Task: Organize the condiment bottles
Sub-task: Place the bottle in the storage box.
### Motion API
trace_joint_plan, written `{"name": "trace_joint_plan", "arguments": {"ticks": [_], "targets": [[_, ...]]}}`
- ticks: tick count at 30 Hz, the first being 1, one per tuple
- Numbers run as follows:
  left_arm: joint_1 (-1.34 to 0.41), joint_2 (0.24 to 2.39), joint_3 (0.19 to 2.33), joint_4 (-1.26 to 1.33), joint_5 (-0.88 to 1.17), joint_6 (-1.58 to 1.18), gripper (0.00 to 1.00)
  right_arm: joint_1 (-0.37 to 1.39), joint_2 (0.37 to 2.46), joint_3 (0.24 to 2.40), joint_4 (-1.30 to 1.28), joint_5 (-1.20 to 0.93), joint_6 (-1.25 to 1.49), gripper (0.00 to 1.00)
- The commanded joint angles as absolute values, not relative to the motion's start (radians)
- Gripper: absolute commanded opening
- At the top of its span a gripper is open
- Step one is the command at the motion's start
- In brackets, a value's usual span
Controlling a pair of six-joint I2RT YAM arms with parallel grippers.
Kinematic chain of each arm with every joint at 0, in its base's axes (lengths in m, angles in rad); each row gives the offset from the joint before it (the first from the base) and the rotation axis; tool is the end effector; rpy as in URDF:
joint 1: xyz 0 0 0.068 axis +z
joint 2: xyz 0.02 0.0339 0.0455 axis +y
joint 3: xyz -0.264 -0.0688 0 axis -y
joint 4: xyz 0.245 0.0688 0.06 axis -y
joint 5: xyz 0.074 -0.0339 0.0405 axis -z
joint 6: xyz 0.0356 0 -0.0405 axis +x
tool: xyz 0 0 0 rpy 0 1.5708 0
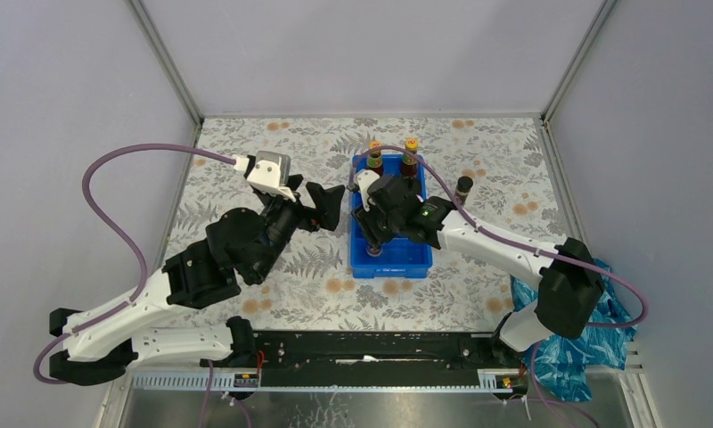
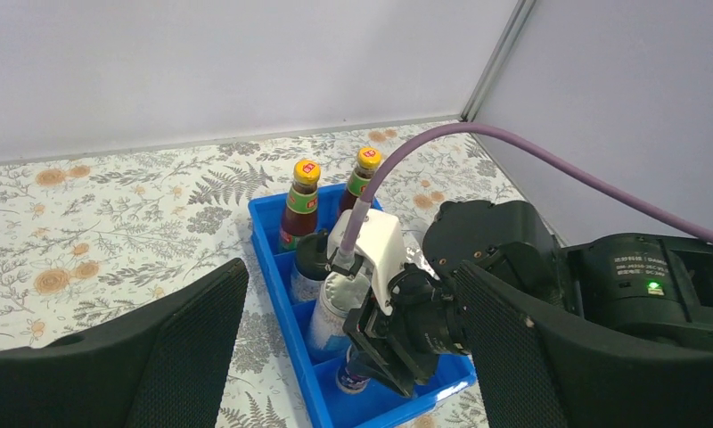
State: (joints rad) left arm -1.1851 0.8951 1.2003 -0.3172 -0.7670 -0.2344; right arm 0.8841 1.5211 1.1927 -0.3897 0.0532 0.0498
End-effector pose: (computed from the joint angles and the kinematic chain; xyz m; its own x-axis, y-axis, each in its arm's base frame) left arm 0.0869 -0.1484 0.4491 -0.0987 -0.2014 -0.9745 0.3939 0.8914 -0.2241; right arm 0.2174 0.2622 0.2829 -0.4538 -0.4751 -0.7539 -0.7252 0.6886 0.0025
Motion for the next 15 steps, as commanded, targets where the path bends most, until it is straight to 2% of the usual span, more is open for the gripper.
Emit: {"name": "trace_joint_plan", "arguments": {"ticks": [1, 15], "targets": [[-1.193, 0.879, 1.216, -0.344, -0.765, -0.215, 0.9, 0.894, 1.535, 1.17, -0.342, 0.074, 0.039, 0.0], [-1.193, 0.885, 1.215, -0.347, -0.759, -0.222, 0.9, 0.894, 1.528, 1.084, -0.272, 0.056, 0.051, 0.0]]}}
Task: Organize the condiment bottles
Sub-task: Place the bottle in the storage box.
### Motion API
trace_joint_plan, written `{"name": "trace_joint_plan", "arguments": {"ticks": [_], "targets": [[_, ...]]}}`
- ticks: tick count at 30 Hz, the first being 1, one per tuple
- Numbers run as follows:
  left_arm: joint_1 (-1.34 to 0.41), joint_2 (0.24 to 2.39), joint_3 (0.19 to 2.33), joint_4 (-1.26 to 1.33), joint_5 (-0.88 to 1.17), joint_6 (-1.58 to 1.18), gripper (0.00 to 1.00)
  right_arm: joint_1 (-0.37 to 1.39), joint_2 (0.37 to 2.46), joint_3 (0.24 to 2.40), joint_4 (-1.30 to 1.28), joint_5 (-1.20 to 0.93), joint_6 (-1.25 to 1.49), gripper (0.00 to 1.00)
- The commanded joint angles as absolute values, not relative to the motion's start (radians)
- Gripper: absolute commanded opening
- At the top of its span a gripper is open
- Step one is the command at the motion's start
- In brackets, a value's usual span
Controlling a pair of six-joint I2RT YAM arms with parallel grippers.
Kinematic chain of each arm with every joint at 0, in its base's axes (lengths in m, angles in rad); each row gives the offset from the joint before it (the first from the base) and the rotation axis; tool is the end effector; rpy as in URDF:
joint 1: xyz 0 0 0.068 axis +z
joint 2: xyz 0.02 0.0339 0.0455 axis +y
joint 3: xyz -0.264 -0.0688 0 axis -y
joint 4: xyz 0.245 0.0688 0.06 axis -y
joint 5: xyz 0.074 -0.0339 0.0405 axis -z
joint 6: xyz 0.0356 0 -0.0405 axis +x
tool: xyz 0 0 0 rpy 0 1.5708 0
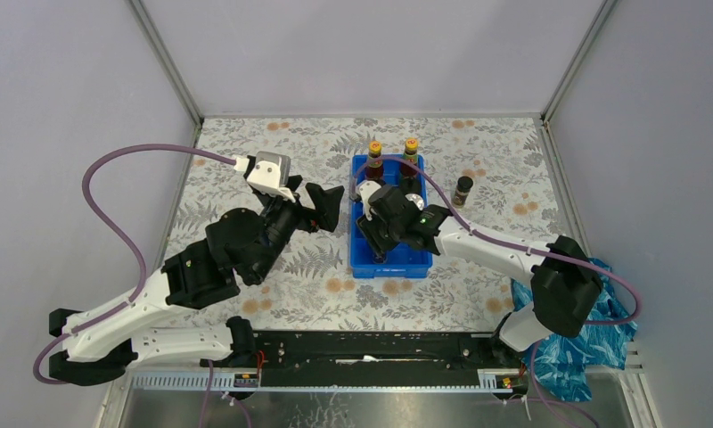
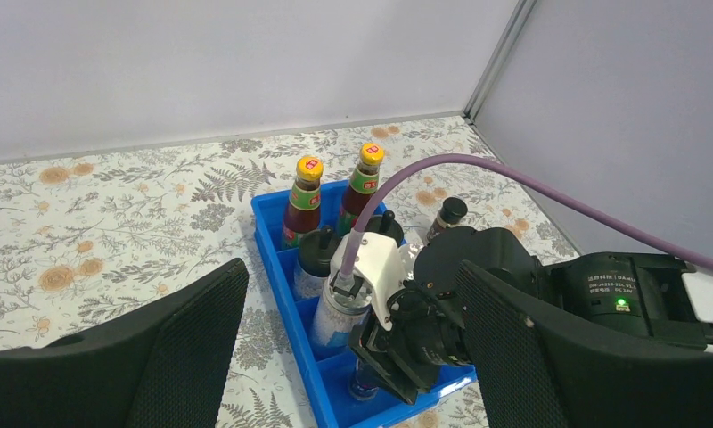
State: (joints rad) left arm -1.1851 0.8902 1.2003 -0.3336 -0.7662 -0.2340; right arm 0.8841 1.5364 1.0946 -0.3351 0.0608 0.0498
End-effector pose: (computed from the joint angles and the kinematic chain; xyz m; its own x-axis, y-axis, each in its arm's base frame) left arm 0.0863 -0.1468 0.4482 -0.1029 -0.1906 -0.9763 0.3937 0.8935 -0.2160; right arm 0.2148 0.2586 0.2500 -0.4810 -0.5083 -0.7143 -0.7214 0.6925 -0.0070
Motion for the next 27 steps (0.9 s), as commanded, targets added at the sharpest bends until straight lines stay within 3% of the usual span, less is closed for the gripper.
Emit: {"name": "trace_joint_plan", "arguments": {"ticks": [1, 26, 27], "targets": [[-1.192, 0.886, 1.215, -0.347, -0.759, -0.222, 0.9, 0.894, 1.526, 1.077, -0.265, 0.055, 0.049, 0.0], [-1.193, 0.908, 1.22, -0.36, -0.755, -0.236, 0.9, 0.896, 1.505, 1.004, -0.198, 0.048, 0.068, 0.0], [-1.193, 0.91, 1.221, -0.362, -0.755, -0.235, 0.9, 0.896, 1.504, 1.003, -0.199, 0.051, 0.069, 0.04]]}}
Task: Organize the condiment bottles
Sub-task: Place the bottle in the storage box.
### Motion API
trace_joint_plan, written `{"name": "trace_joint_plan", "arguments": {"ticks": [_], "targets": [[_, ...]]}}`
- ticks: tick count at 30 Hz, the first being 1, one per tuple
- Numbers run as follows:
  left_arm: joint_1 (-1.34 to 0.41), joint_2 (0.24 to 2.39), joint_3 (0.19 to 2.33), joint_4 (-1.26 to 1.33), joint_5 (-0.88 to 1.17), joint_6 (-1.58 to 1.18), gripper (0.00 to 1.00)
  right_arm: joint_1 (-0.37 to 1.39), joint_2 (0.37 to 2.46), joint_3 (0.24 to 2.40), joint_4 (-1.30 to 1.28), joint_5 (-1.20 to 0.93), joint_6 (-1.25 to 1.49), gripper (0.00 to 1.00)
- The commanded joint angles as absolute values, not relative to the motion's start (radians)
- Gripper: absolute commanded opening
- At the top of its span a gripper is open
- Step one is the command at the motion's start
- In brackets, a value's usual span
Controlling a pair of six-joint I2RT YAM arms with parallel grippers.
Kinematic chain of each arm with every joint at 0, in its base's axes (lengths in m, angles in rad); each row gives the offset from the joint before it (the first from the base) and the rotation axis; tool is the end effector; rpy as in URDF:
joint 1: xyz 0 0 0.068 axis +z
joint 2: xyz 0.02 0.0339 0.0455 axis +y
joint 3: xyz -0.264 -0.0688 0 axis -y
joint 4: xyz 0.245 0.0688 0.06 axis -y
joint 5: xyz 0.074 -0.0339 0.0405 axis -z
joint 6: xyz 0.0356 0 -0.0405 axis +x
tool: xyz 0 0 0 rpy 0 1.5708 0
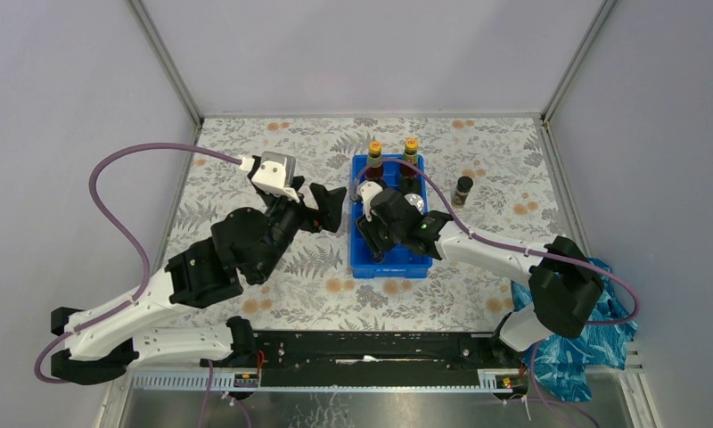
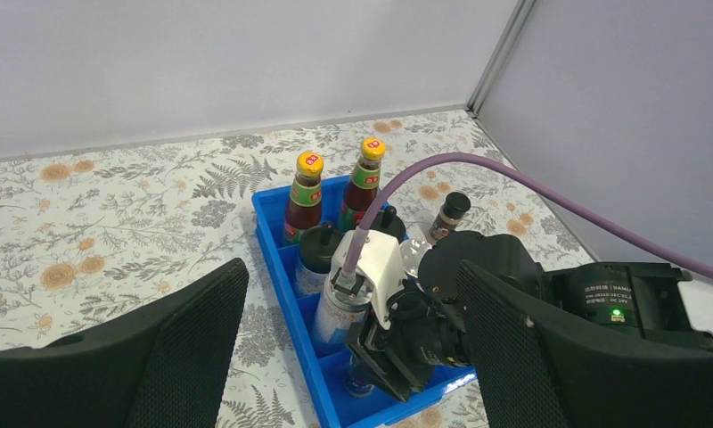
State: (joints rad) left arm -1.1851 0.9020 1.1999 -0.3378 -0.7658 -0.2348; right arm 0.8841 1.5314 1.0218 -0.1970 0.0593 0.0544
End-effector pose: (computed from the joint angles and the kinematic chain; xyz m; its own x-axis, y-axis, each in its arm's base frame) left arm 0.0878 -0.1505 0.4459 -0.1094 -0.1764 -0.9782 0.3927 0.8964 -0.2056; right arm 0.2147 0.2585 0.2390 -0.4514 -0.4650 -0.7615 -0.7199 0.6940 0.0029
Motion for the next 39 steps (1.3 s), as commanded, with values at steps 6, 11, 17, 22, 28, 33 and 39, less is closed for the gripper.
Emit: {"name": "trace_joint_plan", "arguments": {"ticks": [6, 11, 17, 22, 28, 33, 39], "targets": [[-1.193, 0.917, 1.224, -0.361, -0.753, -0.239, 0.9, 0.896, 1.493, 0.999, -0.21, 0.058, 0.07, 0.44], [-1.193, 0.922, 1.226, -0.361, -0.755, -0.239, 0.9, 0.895, 1.487, 1.002, -0.216, 0.057, 0.07, 0.57], [-1.192, 0.926, 1.228, -0.361, -0.755, -0.239, 0.9, 0.895, 1.483, 1.008, -0.225, 0.058, 0.067, 0.65], [-1.193, 0.928, 1.226, -0.361, -0.755, -0.241, 0.9, 0.896, 1.472, 1.012, -0.229, 0.06, 0.065, 0.67], [-1.193, 0.931, 1.228, -0.361, -0.755, -0.242, 0.9, 0.896, 1.462, 1.027, -0.244, 0.067, 0.06, 0.67], [-1.193, 0.933, 1.227, -0.361, -0.753, -0.245, 0.9, 0.897, 1.45, 1.052, -0.267, 0.069, 0.054, 0.67], [-1.193, 0.938, 1.233, -0.361, -0.749, -0.247, 0.9, 0.902, 1.423, 1.107, -0.303, 0.072, 0.046, 0.67]]}}
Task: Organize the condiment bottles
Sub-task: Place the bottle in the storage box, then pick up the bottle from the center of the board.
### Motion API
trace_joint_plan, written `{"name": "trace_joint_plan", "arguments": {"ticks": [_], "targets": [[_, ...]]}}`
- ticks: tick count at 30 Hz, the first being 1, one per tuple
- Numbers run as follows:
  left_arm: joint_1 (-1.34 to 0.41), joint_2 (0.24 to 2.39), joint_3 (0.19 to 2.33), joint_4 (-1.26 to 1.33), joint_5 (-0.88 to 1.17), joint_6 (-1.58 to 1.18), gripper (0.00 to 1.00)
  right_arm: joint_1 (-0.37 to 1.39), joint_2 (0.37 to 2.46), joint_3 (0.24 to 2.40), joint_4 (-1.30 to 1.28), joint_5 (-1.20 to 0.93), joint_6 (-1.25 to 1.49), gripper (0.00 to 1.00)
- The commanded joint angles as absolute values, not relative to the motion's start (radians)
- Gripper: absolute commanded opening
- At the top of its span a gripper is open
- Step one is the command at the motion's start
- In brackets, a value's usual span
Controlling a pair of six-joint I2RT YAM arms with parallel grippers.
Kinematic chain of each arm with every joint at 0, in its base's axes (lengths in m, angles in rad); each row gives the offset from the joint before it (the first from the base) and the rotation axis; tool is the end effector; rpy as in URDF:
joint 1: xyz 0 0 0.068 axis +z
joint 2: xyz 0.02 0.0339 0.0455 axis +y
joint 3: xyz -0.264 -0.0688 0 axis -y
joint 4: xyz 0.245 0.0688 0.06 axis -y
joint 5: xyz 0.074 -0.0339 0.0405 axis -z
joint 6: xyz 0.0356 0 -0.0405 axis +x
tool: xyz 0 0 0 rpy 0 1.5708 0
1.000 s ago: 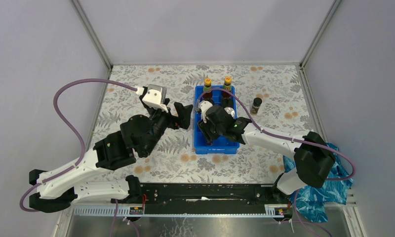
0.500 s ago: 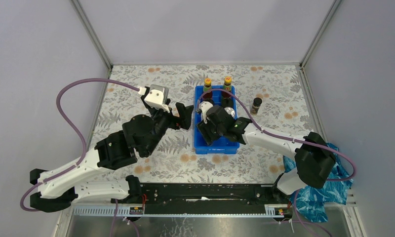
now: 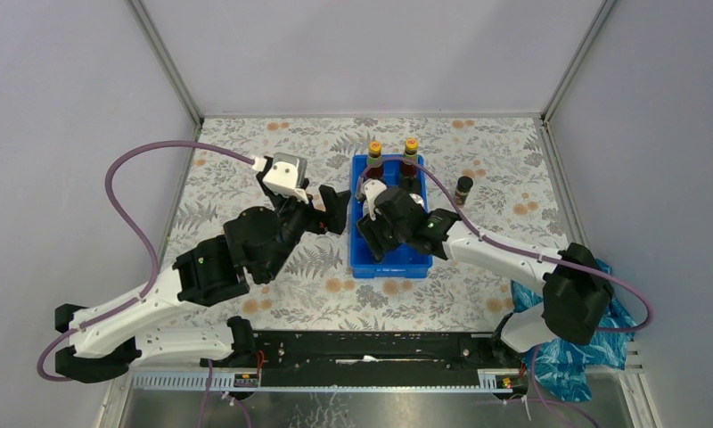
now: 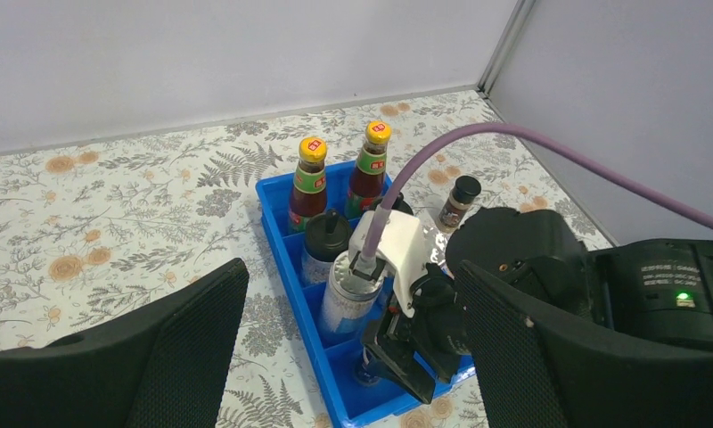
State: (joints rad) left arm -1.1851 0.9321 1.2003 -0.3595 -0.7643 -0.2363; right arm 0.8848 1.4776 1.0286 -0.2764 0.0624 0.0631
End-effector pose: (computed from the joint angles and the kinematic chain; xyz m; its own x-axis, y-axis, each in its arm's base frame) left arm 0.0914 -0.1596 0.4391 -0.1292 -0.1309 -0.9829 0.3902 0.9046 -0.1718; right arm 0.2070 0.2494 0.2514 -0.4662 -0.4702 -0.7494 -0.7147 0.6994 0.0059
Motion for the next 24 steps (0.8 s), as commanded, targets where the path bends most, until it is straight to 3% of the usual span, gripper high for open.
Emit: {"name": "trace_joint_plan", "arguments": {"ticks": [1, 12, 24], "targets": [[-1.193, 0.941, 1.234, -0.362, -0.75, -0.246, 0.9, 0.903, 1.418, 1.119, -0.311, 0.072, 0.045, 0.67], [-1.192, 0.94, 1.25, -0.363, -0.758, -0.242, 0.9, 0.906, 1.377, 1.239, -0.37, 0.129, 0.03, 0.68], [-1.193, 0.932, 1.246, -0.369, -0.761, -0.247, 0.9, 0.84, 1.332, 1.301, -0.405, 0.371, 0.059, 0.75]]}}
